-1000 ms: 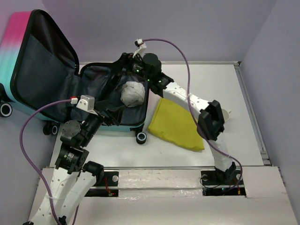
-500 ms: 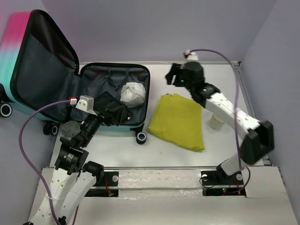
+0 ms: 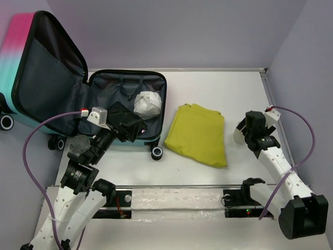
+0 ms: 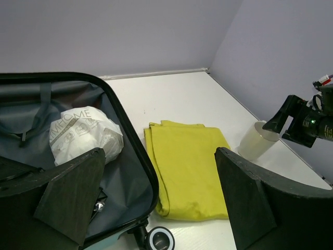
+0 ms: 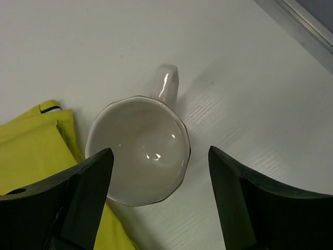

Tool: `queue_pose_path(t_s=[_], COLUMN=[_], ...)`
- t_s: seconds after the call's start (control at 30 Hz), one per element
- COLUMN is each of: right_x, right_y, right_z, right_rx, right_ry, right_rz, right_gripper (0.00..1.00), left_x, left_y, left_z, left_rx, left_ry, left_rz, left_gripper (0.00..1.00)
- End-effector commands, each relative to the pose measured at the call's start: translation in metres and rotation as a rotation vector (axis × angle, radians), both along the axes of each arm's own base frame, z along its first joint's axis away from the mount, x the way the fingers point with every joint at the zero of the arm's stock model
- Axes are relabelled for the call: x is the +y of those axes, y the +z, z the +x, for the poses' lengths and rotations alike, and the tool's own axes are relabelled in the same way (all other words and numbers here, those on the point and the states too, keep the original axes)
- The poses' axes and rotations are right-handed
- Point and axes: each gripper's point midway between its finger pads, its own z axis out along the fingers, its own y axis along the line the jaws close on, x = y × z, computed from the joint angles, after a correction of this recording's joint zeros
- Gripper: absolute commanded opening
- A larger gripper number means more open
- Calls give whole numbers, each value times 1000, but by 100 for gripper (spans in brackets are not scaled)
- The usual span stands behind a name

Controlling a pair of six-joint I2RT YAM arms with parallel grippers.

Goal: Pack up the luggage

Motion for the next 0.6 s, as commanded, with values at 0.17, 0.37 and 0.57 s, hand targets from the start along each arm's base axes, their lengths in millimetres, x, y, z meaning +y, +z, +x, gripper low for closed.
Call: queue_pose_path(t_s=[0.17, 0.37, 0.57], right_x=[-18, -7, -4], right_y=[-11, -32, -29], right_z=[-21, -6, 11], right_rx=[-4, 48, 36], right_ry=[-180, -155, -114], right_rz=[45, 90, 85], right_gripper=[75, 55, 7], left_x=[0, -1, 0], left_y=[33, 35, 37], left_z=[-15, -19, -21], left_rx=[-92, -100, -105], left_ry=[-18, -30, -27], left_rz=[-41, -43, -45], left_gripper=[99, 99, 99])
